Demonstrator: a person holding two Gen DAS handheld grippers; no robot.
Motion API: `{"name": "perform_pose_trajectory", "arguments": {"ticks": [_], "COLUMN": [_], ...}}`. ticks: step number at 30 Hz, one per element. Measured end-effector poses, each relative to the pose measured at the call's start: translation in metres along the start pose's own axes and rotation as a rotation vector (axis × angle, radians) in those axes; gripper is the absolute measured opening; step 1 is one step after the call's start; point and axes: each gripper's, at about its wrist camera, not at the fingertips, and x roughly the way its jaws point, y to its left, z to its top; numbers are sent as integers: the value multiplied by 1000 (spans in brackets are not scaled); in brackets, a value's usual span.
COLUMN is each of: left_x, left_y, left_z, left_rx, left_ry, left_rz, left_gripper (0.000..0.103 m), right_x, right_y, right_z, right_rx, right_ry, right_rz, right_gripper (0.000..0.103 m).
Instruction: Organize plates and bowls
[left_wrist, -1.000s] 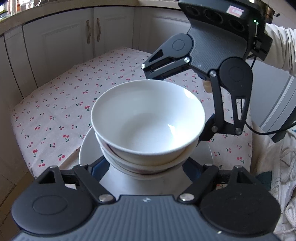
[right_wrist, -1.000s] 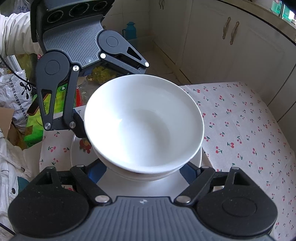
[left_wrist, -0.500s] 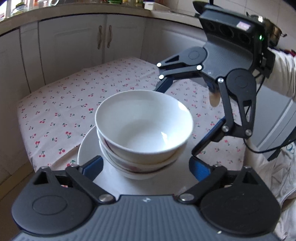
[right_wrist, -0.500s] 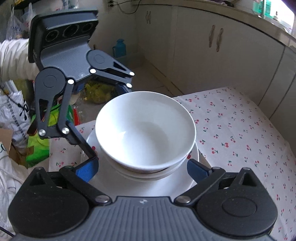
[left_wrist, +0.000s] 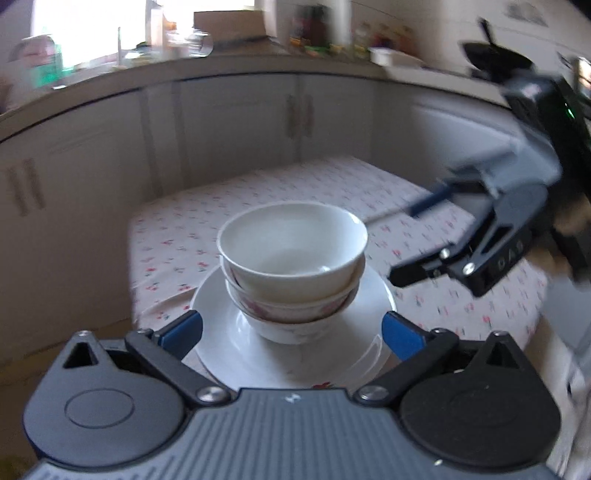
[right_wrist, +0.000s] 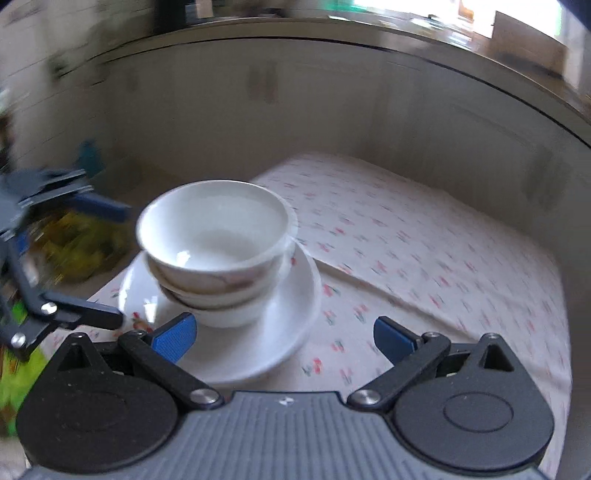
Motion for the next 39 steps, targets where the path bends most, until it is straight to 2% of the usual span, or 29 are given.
{"name": "perform_pose_trajectory", "arguments": {"ticks": [3,6,9,11,13,16,20,30,39], "left_x": [-8,-10,-9,-15,-21,-30,-39,-62,-76], "left_y": [-14,-35,-59,-76,-89,-93,-95,-106,-111], "left_z": [0,-2,-1,-2,-2,0,1,-1,0], "left_rx": [-64,-119,-120,-76,-78,-182,-302,-344,-327], "left_ry": [-16,-4,34,30,36,38,57,6,-42], "left_rz": [59,192,352,407,407,370,374,389,398], "left_gripper": [102,102,102,102,102,102,102,102,102], "right_x": [-9,-16,-21,-27,-35,-50,-66,-99,-112], "right_y": [-4,-4,3,7,9,10,9,29,38], "right_z": [-13,-25,-39,-48,-56,-64,-70,-65,-65], "right_rx": [149,250,287,299,318,344,369,318,310], "right_ry": [11,21,43,31,36,40,37,-29,-83], "right_rz": [-92,-180,-215,-229,-244,-252,-261,-307,-329], "right_gripper": [103,103,103,103,103,103,103,103,103]}}
